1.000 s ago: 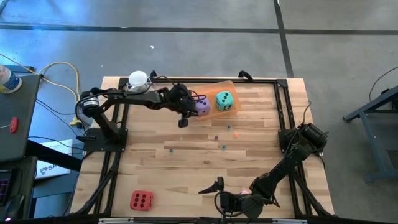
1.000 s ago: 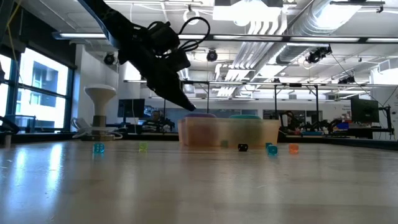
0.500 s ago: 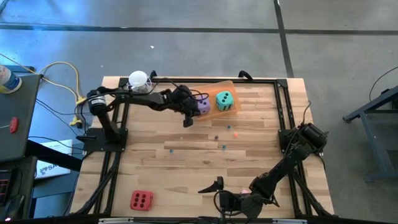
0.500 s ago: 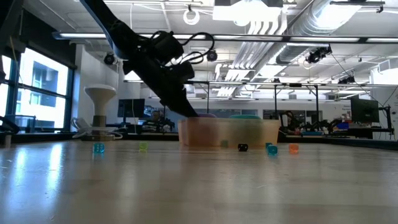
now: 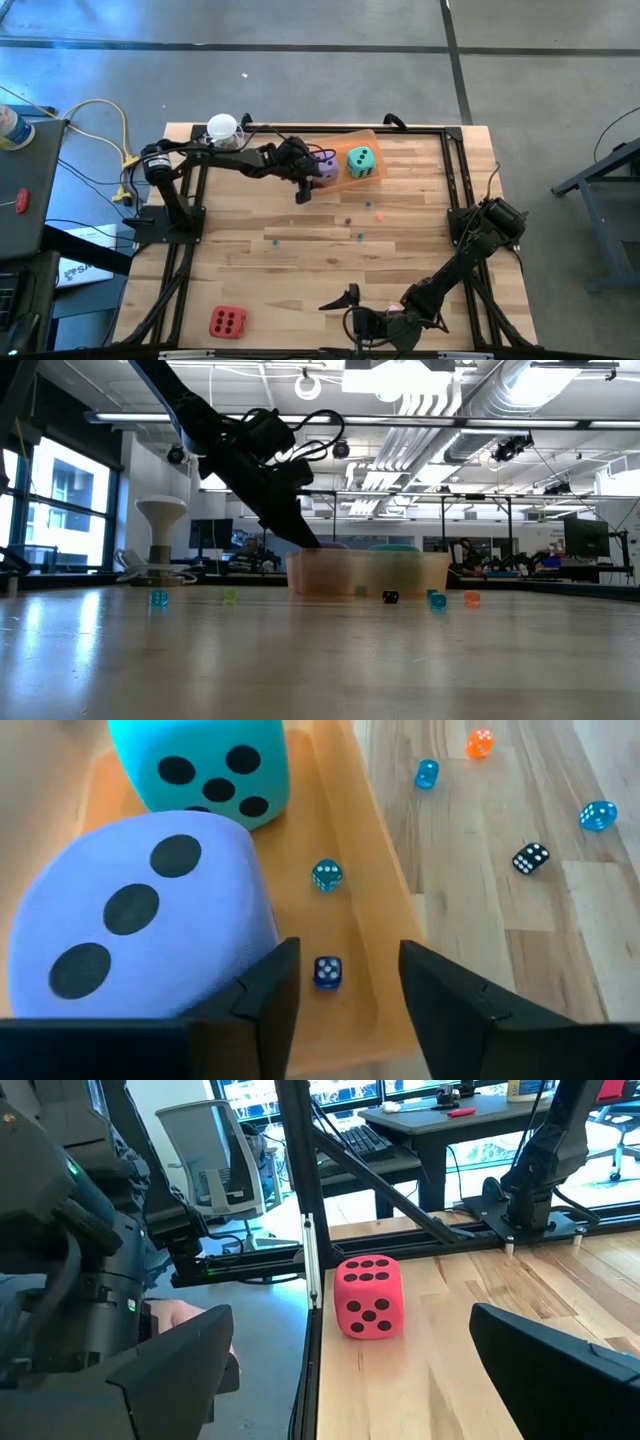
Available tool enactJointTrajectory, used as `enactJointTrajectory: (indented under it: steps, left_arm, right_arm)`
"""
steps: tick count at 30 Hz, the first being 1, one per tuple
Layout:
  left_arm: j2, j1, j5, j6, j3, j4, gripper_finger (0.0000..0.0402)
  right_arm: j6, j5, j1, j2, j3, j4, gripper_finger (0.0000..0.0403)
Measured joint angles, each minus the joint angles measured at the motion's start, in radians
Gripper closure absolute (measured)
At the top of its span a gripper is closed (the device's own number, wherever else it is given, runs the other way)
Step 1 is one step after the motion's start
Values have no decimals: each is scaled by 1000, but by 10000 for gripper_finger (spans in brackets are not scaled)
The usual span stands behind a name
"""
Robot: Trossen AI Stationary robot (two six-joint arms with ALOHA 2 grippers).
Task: Pick & Place Dice
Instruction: Put the big pink die into the orange bin
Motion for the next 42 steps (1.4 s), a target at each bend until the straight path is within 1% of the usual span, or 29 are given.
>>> enactJointTrajectory:
  steps: [5, 8, 11, 14, 16, 25, 32, 34, 39, 42]
  left_arm:
    - [-71, -14, -36, -2, -1, -1, 219]
    - [-120, -21, -29, -3, -1, 0, 218]
    - [-136, -31, -26, 4, 0, 10, 218]
    - [-115, -34, -36, 27, 0, 33, 218]
    - [-93, -31, -58, 14, 0, 36, 218]
    - [-6, -1, -90, -30, 0, 82, 218]
    - [3, 52, -191, -120, 1, 86, 218]
    - [2, 58, -206, -132, 1, 85, 218]
    - [2, 58, -241, -132, 1, 84, 218]
    - [2, 46, -254, -106, 1, 82, 218]
  right_arm:
    - [-2, 0, 0, 0, 0, 0, 3]
    - [-3, 0, 0, 0, 0, -2, 3]
    - [-3, 0, 0, 0, 0, -2, 3]
    - [-3, 0, 0, 0, 0, -2, 3]
    - [-1, 0, 0, 0, 0, -1, 3]
    - [-2, 0, 0, 0, 0, 5, 3]
    - [-3, 0, 0, 0, 0, 4, 3]
    - [-3, 0, 0, 0, 0, 3, 3]
    - [-3, 0, 0, 0, 0, 1, 3]
    - [-3, 0, 0, 0, 0, 1, 3]
